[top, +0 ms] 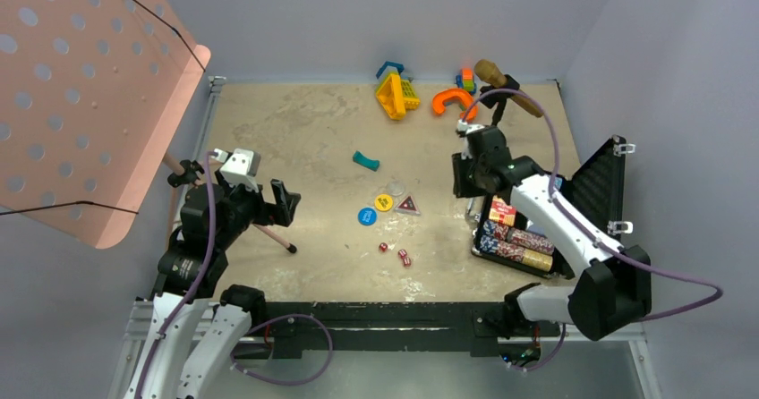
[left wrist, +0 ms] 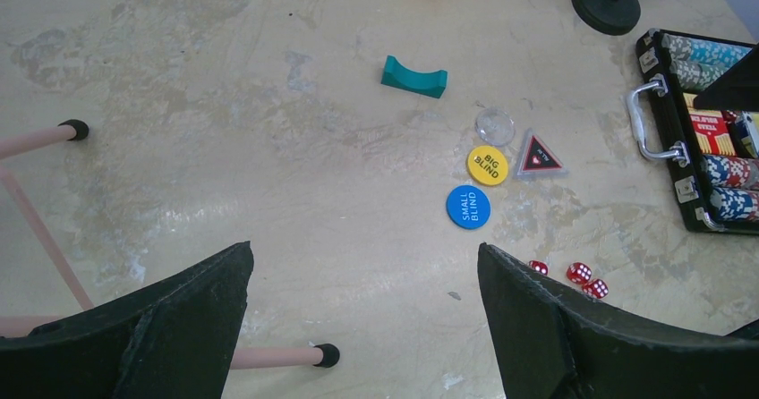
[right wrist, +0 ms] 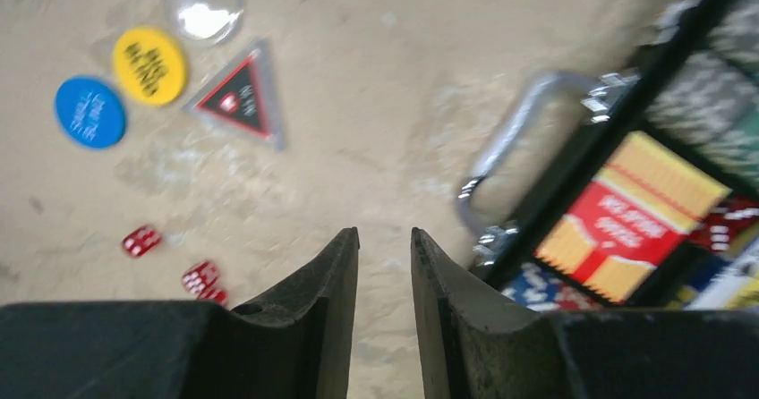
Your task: Pack up texas hold em set
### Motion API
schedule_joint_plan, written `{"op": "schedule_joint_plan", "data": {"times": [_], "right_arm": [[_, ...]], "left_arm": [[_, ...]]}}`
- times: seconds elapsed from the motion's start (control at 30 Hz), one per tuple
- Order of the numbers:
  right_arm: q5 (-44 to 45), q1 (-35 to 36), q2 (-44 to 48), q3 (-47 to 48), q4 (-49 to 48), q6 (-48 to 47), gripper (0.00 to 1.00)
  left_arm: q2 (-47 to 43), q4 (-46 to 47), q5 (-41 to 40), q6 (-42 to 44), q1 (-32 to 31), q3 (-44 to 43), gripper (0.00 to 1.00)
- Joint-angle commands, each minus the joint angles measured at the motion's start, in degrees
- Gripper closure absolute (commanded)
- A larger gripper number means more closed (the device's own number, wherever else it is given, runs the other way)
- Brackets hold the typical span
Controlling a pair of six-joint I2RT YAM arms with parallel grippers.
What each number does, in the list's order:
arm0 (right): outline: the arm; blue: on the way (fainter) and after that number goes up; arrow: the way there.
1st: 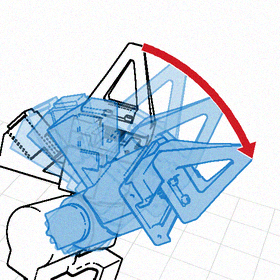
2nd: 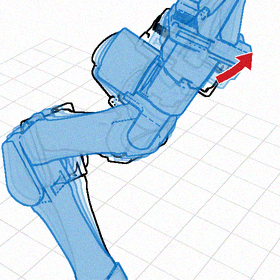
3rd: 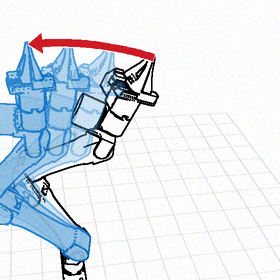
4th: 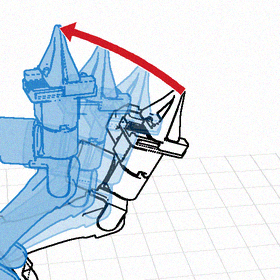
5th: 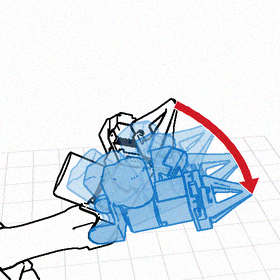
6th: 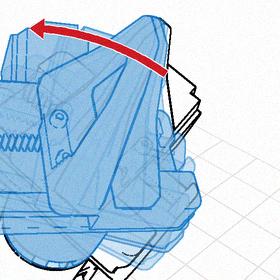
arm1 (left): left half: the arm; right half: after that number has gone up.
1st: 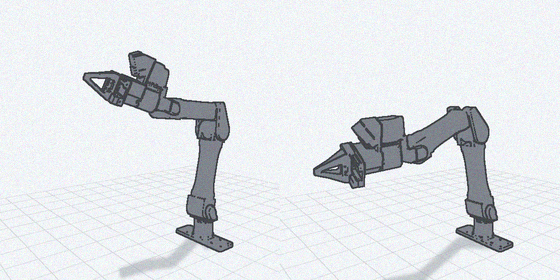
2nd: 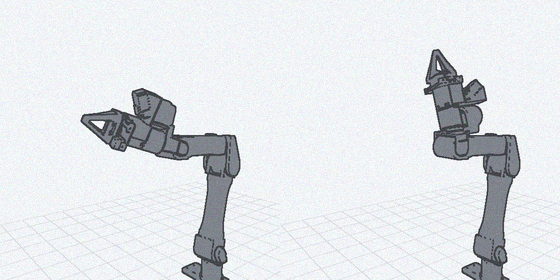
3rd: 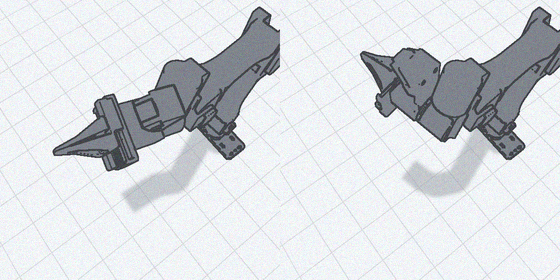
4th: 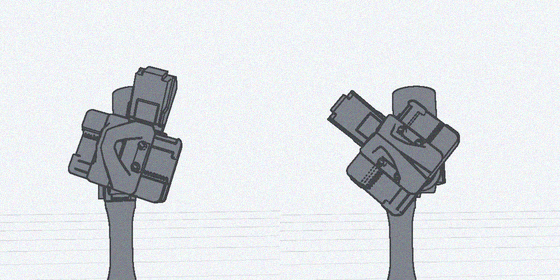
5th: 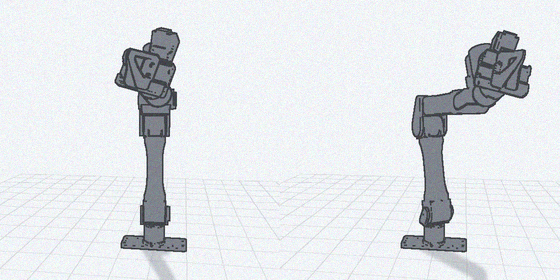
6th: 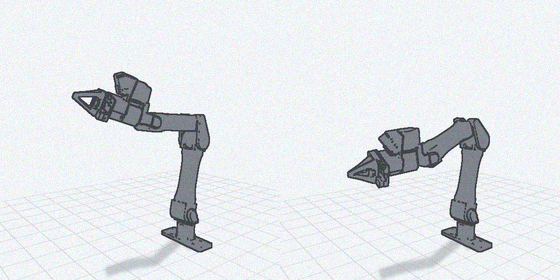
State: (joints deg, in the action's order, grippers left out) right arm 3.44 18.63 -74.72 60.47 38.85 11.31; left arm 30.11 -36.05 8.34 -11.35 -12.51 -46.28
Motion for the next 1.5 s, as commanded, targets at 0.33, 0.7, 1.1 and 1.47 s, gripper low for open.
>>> {"op": "schedule_joint_plan", "data": {"times": [0.33, 0.7, 1.1, 1.47], "right_arm": [[0.49, 32.52, -5.72, -5.89, -15.13, 4.17, 0.68], [1.63, 39.3, -16.39, 0.22, -15.09, -2.07, 0.64], [2.41, 41.61, -21.73, 2.78, -15.47, -2.8, 0.63], [3.42, 42.02, -23.8, 3.08, -15.37, -2.7, 0.63]], "left_arm": [[0.04, 2.38, -0.86, 0.32, -0.23, 0.36, 0.01], [0.3, 2.22, -1.4, 0.37, -0.23, 0.49, 0.01], [0.22, 2.22, -1.29, 0.31, -0.23, 0.43, 0.01], [0.28, 2.33, -1.22, 0.29, -0.23, 0.45, 0.01]]}}
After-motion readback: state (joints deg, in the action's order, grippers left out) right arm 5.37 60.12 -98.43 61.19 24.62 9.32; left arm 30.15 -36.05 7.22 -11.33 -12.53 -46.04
